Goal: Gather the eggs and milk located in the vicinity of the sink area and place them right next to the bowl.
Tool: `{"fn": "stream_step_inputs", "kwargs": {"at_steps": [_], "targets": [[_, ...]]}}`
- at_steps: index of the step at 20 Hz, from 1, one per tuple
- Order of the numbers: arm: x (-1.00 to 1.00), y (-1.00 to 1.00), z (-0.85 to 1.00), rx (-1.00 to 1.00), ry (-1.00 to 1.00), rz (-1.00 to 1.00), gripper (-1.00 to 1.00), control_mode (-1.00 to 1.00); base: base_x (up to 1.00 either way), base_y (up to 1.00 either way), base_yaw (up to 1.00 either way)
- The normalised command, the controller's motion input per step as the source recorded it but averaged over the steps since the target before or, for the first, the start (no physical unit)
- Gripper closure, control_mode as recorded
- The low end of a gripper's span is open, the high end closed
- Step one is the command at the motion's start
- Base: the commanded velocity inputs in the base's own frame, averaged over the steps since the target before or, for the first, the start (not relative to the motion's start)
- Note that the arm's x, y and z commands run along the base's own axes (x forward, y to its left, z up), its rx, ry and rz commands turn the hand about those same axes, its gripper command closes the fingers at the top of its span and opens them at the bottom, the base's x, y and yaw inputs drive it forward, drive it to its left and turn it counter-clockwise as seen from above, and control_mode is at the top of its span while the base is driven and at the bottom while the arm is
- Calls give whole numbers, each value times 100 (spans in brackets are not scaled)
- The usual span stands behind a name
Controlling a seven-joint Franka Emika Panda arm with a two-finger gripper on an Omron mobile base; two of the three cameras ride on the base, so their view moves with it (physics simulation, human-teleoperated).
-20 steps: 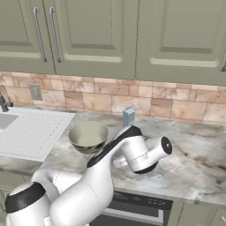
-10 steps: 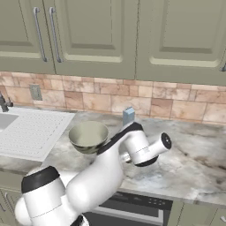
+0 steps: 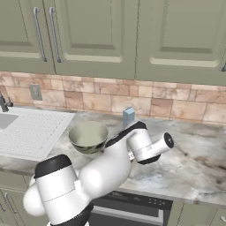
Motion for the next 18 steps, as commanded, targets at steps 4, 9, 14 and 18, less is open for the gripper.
{"fn": "stream_step_inputs", "kwargs": {"at_steps": [4,9,14,18], "targets": [[4,0,-24,0,0,0,-100,-100,0,0,0],[5,0,-28,0,0,0,-100,-100,0,0,0],[8,0,-24,0,0,0,-100,-100,0,0,0],[7,0,-19,0,0,0,-100,-100,0,0,0]]}}
